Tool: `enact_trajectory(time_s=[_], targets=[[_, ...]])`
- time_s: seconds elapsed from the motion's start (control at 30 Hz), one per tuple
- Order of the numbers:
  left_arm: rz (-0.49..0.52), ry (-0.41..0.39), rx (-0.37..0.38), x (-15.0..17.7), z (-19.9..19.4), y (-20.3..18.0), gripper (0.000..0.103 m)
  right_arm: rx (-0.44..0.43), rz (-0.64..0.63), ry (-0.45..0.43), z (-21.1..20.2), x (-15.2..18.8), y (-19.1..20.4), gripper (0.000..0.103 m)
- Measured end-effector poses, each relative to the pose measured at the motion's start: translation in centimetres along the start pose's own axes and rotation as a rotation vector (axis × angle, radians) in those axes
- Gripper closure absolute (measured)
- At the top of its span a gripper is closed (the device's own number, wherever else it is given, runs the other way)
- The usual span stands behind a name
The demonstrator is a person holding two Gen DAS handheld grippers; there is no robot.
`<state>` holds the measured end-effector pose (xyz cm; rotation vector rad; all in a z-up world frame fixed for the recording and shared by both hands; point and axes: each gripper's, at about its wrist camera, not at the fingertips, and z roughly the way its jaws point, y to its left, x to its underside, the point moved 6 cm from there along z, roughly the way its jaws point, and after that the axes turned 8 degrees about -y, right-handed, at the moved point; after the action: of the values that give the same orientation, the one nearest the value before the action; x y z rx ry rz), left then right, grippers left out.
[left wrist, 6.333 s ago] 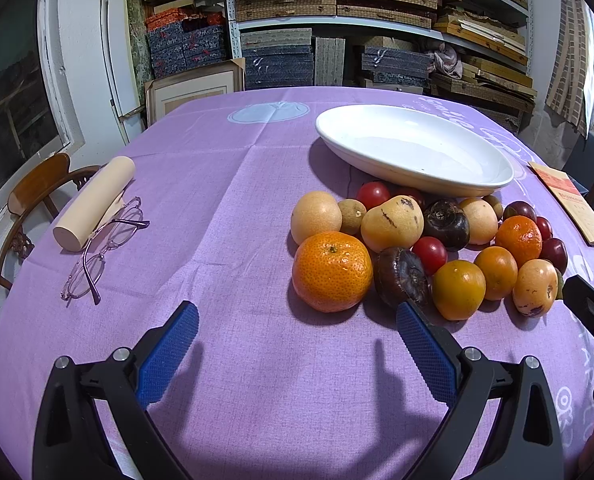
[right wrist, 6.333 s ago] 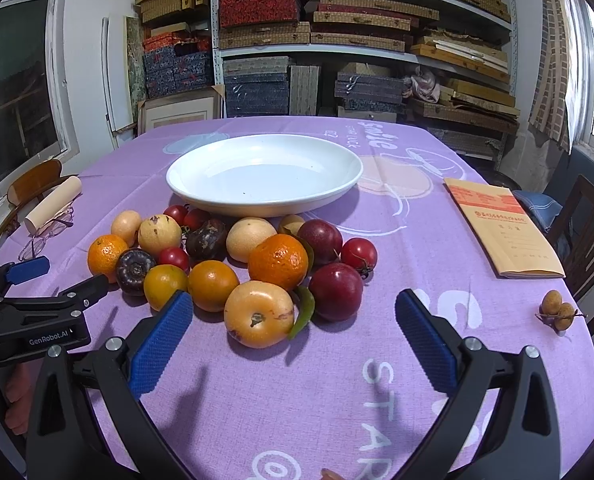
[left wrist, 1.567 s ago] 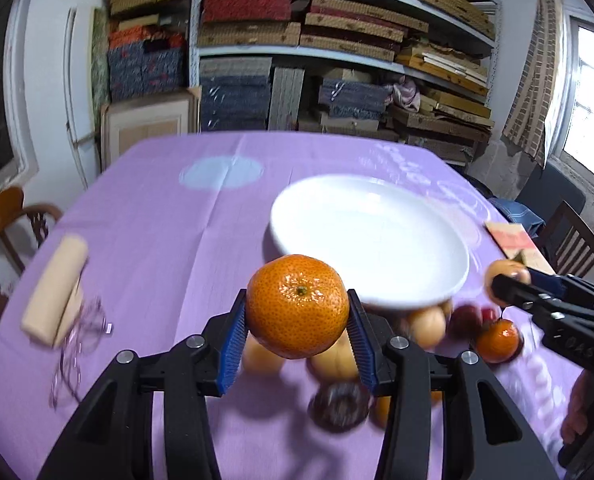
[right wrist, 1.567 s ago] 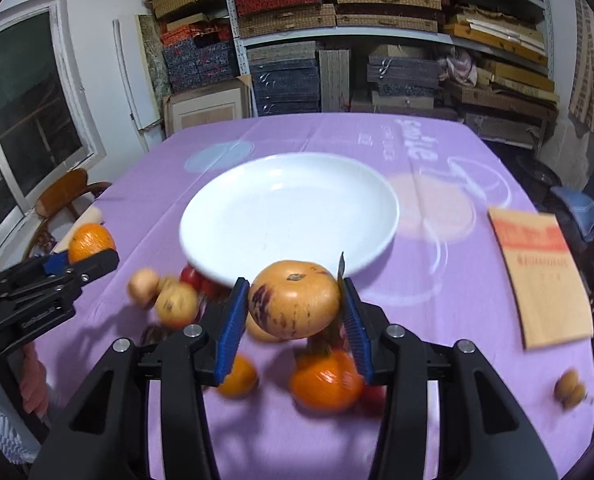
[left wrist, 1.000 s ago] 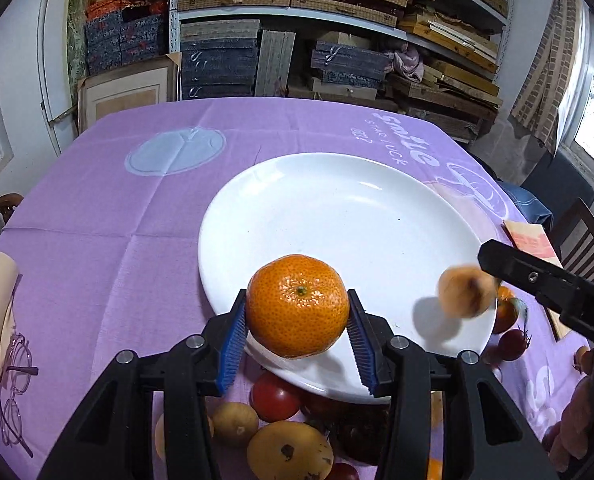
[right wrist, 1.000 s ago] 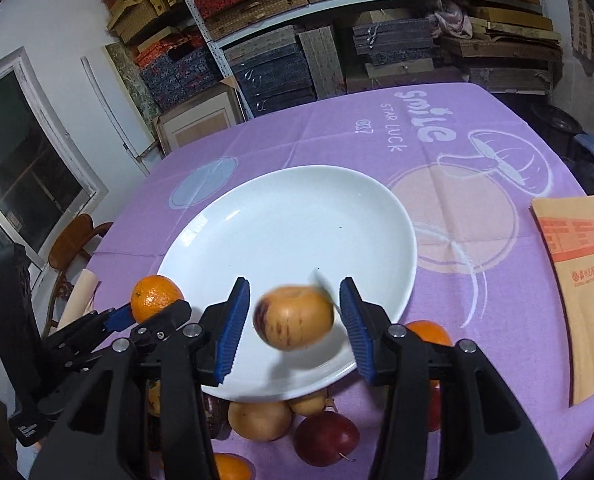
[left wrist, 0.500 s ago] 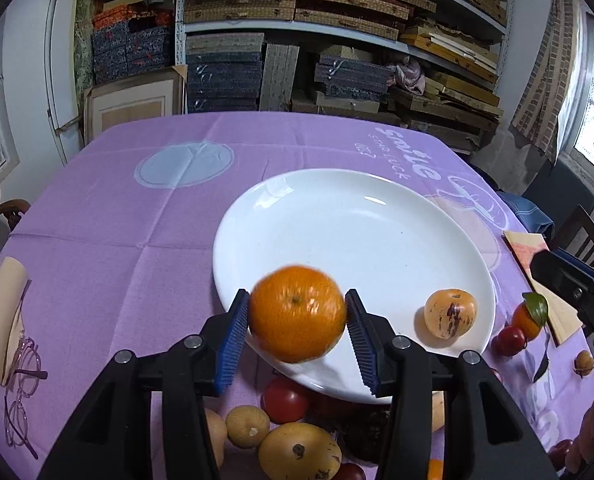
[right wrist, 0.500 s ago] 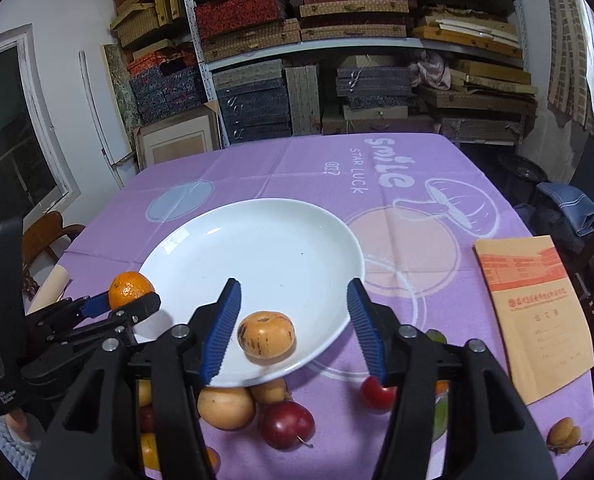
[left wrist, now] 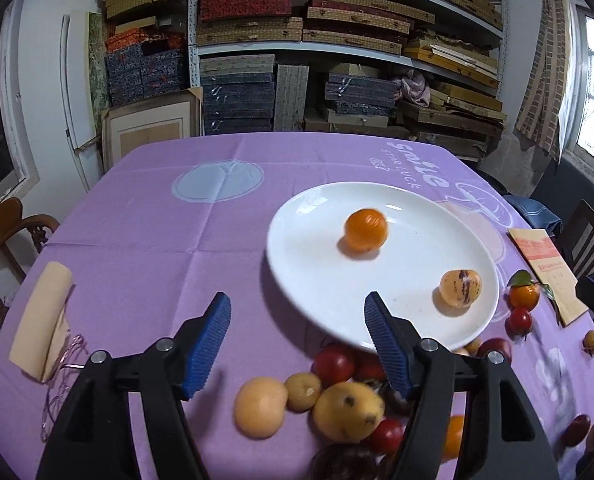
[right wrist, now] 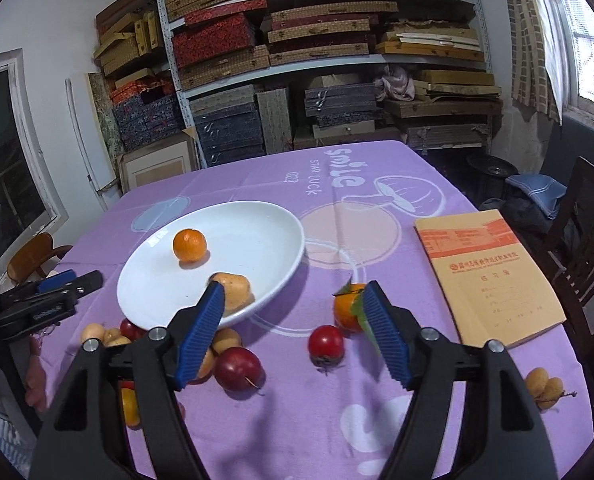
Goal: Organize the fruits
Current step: 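Grasp the red apple with the right gripper while the left grasps a yellow pear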
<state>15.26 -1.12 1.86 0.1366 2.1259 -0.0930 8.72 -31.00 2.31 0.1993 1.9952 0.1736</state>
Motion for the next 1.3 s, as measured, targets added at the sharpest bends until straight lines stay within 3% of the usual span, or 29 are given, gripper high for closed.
enact_trajectory(time_s=[0.17, 0.37, 0.53, 0.63, 0.87, 1.13, 1.23, 1.3], targets=[[-0.034, -0.001, -0.052, 3.8, -3.8, 3.6, 0.024, 0.079, -0.028, 0.034, -1.6, 3.1, -4.0, 0.032], [-0.095, 0.06, -0.033, 8.2, -4.9, 4.5, 0.024, 0.106, -0.059, 0.089, -2.3, 5.2, -5.4, 0.032], [-0.032, 0.043, -0.015, 8.4, -5.4, 2.9, 0.024, 0.074, -0.107, 0.067, -4.4, 4.2, -4.7, 0.032], [-0.013, 0.053, 0.032, 8.9, -5.4, 2.1, 0.024, 0.069, -0.152, 0.109, -5.9, 6.2, -4.2, 0.032], [-0.039, 0.07, 0.063, 8.4, -4.0, 2.4, 0.024, 0.029, -0.147, 0.201, -9.2, 10.2, -3.7, 0.032], [-0.025, 0.111, 0.08, 6.5, 0.5, 2.7, 0.024, 0.03, -0.152, 0.226, -10.3, 11.7, -3.2, 0.032], [-0.034, 0.135, 0.092, 7.1, 1.1, 2.8, 0.041, 0.03, -0.152, 0.226, -10.4, 11.7, -3.2, 0.032], [-0.045, 0.151, 0.114, 7.2, 1.4, 2.9, 0.062, 0.031, -0.152, 0.235, -10.4, 11.8, -3.3, 0.032]])
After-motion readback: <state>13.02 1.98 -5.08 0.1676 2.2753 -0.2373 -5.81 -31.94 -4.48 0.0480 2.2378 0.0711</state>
